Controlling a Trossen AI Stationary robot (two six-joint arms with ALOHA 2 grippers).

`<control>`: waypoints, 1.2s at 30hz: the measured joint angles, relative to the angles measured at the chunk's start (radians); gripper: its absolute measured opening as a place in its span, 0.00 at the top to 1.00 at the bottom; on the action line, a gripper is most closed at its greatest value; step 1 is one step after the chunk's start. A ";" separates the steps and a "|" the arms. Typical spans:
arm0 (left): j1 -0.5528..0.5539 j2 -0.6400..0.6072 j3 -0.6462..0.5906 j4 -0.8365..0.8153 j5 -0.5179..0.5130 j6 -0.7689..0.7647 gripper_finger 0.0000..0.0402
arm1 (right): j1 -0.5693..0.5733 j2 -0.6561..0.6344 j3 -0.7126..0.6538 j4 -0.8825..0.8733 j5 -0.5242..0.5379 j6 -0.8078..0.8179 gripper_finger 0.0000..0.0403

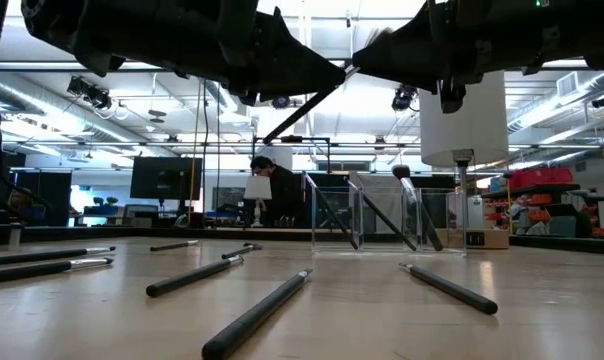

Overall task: Pick & Place Makeup Supplies
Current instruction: Put the black makeup brush into the transparent organizer

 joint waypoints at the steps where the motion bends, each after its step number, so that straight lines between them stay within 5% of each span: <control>1: 0.000 0.000 0.000 0.000 0.000 0.000 0.72 | 0.001 -0.004 0.000 -0.010 0.001 -0.001 0.98; 6: -0.009 0.000 0.001 0.047 -0.056 0.028 0.57 | 0.001 -0.114 0.000 -0.249 0.006 0.070 0.98; 15: -0.073 0.000 0.002 0.046 -0.419 0.140 0.45 | -0.007 -0.524 0.006 -0.846 0.001 0.272 0.98; 24: -0.057 0.000 0.002 0.046 -0.350 0.126 0.45 | -0.155 -0.673 0.244 -1.598 -0.118 0.456 0.98; 36: -0.042 0.000 0.001 0.003 -0.341 0.079 0.45 | -0.421 -0.641 0.267 -1.716 -0.401 0.388 0.98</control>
